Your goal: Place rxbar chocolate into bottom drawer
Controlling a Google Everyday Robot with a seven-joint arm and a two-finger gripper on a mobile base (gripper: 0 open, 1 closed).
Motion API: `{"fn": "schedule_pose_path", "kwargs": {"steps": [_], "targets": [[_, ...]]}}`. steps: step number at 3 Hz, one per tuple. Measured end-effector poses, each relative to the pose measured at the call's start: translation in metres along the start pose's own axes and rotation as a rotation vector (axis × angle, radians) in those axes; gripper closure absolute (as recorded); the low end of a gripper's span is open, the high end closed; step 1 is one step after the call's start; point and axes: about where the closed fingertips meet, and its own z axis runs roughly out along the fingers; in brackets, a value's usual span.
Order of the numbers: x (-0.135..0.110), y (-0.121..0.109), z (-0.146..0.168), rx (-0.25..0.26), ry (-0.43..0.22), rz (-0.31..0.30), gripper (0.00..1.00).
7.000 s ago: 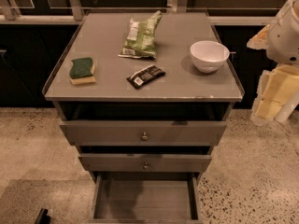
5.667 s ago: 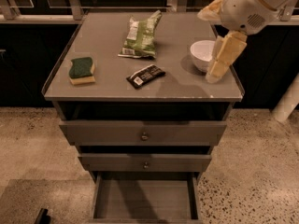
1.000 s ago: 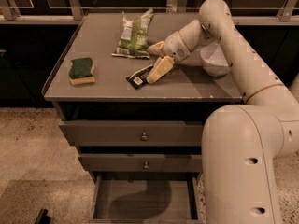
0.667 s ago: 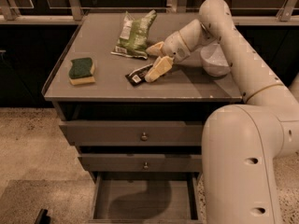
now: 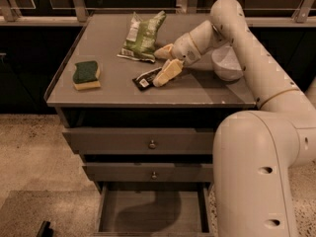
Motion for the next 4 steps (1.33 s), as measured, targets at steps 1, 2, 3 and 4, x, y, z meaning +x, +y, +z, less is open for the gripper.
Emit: {"fn": "schedule_pose_path", "kwargs": {"steps": [1,2,3,4], "targets": [[-0.006,0.0,-0.005,0.0,0.0,0.0,1.0],[-0.01,0.0,-0.008,0.0,0.0,0.0,1.0],[-0.022,0.013,-0.025,0.023,-0.017,0.011,1.0],[-0.021,0.017,-0.02,0.012,-0.014,0.017,1.0]]}}
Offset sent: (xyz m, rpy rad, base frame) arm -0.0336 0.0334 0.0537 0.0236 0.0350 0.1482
